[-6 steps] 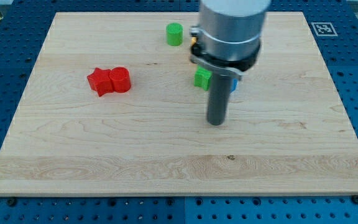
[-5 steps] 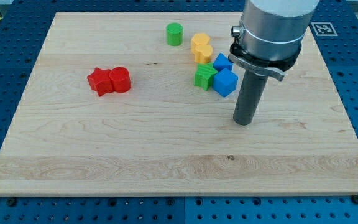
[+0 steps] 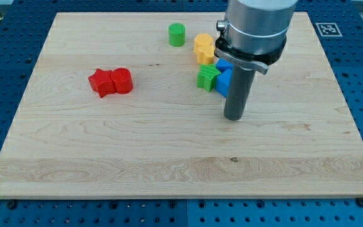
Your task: Separate the green star from the blue cube
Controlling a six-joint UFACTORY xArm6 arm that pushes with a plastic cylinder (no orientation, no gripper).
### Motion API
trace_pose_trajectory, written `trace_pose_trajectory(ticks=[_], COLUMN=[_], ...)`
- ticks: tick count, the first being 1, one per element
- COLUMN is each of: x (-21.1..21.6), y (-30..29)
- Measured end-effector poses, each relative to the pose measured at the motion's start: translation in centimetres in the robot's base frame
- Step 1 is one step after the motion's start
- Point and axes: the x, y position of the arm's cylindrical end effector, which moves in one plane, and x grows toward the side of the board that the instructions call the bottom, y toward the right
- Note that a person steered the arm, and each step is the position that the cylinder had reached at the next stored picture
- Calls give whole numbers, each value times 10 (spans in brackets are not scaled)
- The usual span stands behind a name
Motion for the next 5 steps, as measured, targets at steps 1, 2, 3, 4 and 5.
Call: trace_pose_trajectory(ticks=[1,2,3,4,5], x=[-10,-11,-11,-20,-48], y=[-2,-2,-2,-2,-2])
